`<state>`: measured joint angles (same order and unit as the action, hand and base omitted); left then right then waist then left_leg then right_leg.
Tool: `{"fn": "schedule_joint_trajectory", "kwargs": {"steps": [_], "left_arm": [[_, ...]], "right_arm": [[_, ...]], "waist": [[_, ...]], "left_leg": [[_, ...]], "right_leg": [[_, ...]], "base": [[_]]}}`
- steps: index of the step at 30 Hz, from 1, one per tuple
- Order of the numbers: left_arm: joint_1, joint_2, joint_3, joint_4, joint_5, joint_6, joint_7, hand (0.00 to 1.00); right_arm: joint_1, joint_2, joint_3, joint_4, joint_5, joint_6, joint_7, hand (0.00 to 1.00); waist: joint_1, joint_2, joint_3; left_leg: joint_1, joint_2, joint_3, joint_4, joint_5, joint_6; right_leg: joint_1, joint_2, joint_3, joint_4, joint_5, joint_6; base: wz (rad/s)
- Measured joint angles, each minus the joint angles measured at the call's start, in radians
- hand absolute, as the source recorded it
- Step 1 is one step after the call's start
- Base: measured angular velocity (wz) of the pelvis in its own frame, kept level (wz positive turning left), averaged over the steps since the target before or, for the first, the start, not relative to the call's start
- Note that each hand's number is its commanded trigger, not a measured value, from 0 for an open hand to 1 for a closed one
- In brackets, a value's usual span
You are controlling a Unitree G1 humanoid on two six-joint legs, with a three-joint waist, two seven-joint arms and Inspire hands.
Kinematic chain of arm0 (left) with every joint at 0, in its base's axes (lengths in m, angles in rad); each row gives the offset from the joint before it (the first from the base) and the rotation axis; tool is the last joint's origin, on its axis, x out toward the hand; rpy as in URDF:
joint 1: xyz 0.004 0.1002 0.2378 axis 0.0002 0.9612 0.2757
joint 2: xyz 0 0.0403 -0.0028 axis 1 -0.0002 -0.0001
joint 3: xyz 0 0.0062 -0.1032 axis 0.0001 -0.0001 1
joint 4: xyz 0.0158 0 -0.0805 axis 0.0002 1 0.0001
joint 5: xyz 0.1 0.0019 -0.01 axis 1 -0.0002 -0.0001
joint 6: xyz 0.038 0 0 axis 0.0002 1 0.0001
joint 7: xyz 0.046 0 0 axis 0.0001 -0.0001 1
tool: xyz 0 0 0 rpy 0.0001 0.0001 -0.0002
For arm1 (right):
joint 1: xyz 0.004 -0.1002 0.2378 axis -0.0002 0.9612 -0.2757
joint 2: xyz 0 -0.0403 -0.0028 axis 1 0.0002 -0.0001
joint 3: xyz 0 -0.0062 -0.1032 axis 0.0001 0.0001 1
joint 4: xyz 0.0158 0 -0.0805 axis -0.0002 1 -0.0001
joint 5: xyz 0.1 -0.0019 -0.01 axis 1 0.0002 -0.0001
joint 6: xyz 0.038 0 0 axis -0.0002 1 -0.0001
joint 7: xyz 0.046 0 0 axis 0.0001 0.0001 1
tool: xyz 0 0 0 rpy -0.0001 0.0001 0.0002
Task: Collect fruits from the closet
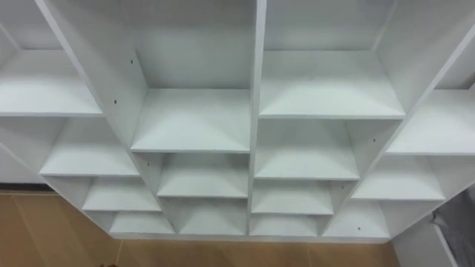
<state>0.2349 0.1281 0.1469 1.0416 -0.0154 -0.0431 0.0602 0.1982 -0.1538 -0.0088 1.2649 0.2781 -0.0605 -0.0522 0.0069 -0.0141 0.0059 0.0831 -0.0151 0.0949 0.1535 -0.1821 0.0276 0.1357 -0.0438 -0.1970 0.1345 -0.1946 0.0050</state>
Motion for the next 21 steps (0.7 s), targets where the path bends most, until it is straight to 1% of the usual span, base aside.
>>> {"fn": "schedule_joint_trajectory", "kwargs": {"steps": [3, 7, 10, 12, 17, 21], "left_arm": [[-0.001, -0.001, 0.005, 0.0, 0.039, 0.016, 0.017, 1.0], [-0.001, -0.001, 0.003, 0.0, 0.085, 0.03, 0.02, 1.0], [-0.004, 0.001, -0.04, 0.0, 0.086, 0.035, 0.022, 1.0], [-0.008, 0.001, -0.067, 0.0, 0.088, 0.035, 0.023, 1.0], [-0.021, 0.001, -0.072, 0.0, 0.1, 0.035, 0.021, 1.0], [-0.021, 0.001, -0.073, 0.0, 0.107, 0.035, 0.016, 1.0]], "right_arm": [[-0.005, 0.0, -0.014, 0.028, -0.021, 0.037, -0.002, 0.0], [-0.016, 0.001, -0.016, 0.03, -0.057, 0.06, 0.0, 0.0], [-0.036, 0.0, -0.014, 0.029, -0.056, 0.063, 0.0, 0.0], [-0.046, 0.002, -0.014, 0.02, -0.059, 0.062, 0.001, 0.0], [-0.062, 0.001, -0.013, 0.015, -0.116, 0.06, 0.003, 0.0], [-0.07, 0.0, -0.011, 0.016, -0.162, 0.053, 0.002, 0.0]], "waist": [[-0.004, -0.003, 0.0012], [-0.022, -0.005, 0.0009], [-0.031, -0.001, 0.0007], [-0.031, 0.0, 0.0008], [-0.03, -0.002, 0.0021], [-0.027, 0.0, 0.0014]], "left_leg": [[0.014, 0.0, 0.0, 0.0, -0.003, 0.0], [0.015, -0.002, 0.0, 0.0, -0.004, 0.0], [0.017, 0.0, 0.007, 0.0, -0.004, 0.0], [0.016, 0.001, 0.014, -0.001, -0.004, -0.001], [0.017, 0.002, 0.017, -0.002, -0.006, -0.001], [0.016, 0.001, 0.017, -0.002, -0.006, -0.002]], "right_leg": [[0.008, -0.001, 0.002, 0.002, -0.007, 0.0], [0.008, 0.0, 0.004, 0.004, -0.009, 0.0], [0.005, 0.0, 0.01, 0.016, -0.01, -0.001], [0.005, 0.002, 0.018, 0.016, -0.01, -0.001], [0.005, 0.002, 0.018, 0.016, -0.01, -0.001], [0.003, 0.003, 0.018, 0.015, -0.01, -0.001]], "base": [[0.0], [0.0], [-0.06], [-0.09], [-0.01], [0.0]]}}
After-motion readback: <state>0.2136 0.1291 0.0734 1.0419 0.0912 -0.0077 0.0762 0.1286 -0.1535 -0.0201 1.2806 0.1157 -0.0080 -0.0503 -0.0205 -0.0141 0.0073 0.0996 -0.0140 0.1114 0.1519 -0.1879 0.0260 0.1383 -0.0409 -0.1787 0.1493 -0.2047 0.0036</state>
